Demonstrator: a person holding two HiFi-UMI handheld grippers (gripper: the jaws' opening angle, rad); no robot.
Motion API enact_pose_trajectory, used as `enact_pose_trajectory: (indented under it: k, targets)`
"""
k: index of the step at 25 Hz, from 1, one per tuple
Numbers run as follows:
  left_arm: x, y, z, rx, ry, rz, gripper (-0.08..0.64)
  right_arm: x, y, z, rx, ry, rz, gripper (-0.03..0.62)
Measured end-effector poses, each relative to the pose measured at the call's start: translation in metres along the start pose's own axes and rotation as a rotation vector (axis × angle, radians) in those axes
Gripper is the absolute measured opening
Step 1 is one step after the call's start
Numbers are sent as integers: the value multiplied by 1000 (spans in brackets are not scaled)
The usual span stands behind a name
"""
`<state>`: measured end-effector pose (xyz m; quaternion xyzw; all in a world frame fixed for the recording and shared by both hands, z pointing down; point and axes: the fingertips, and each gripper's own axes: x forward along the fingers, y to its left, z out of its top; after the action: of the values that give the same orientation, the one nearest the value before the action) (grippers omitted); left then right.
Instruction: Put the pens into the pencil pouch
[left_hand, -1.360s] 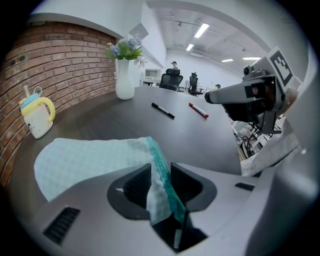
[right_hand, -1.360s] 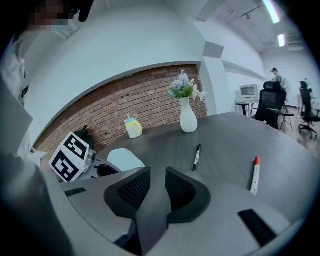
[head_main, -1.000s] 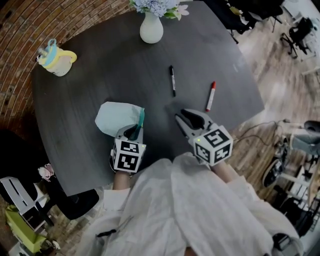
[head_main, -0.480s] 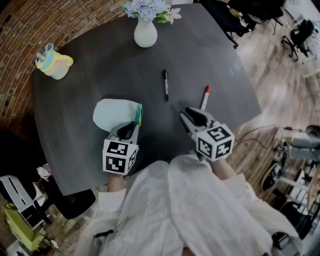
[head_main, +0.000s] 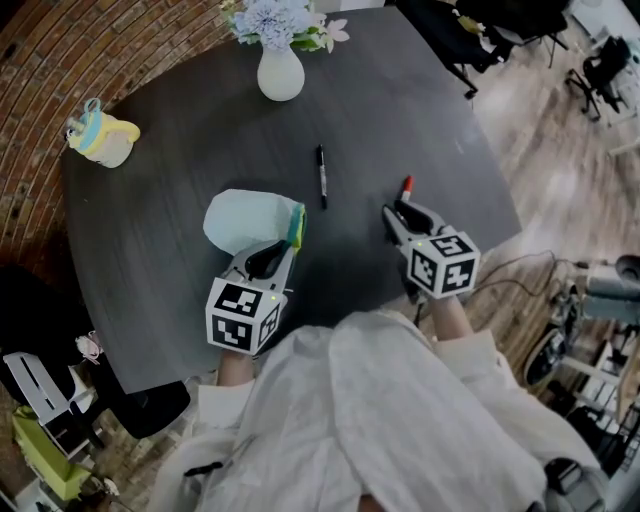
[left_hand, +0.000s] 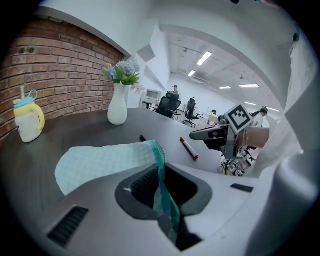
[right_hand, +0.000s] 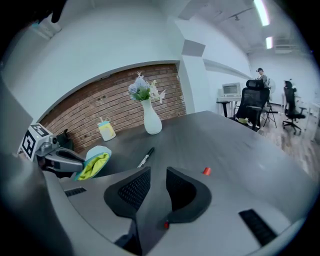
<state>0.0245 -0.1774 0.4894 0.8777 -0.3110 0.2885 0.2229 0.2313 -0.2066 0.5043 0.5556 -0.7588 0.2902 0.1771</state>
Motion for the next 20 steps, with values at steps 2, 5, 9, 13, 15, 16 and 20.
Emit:
enact_pose_trajectory:
  k: [2, 5, 9, 13, 15, 16, 20]
  targets:
    - [2, -3, 4, -6, -5, -6, 40, 3, -17, 2, 21, -6, -33, 78]
    - [8, -5, 6, -22, -8, -10, 40, 10, -40, 1, 48, 6, -71, 78]
    - [14, -8, 7, -28, -6, -13, 40, 21, -66, -5, 39, 59, -132, 79]
    - [16, -10, 5, -36, 5, -15, 40, 30, -83, -10, 1, 109, -184, 107]
    - [18, -10, 5, -38, 10, -18, 40, 36, -89, -10, 1, 130, -189, 115]
    - [19, -9, 5, -40, 11, -19, 40, 39, -92, -11, 5, 141, -190, 117]
    - [22, -9, 9, -56, 3, -29, 40, 48, -104, -16, 13, 181, -202, 125]
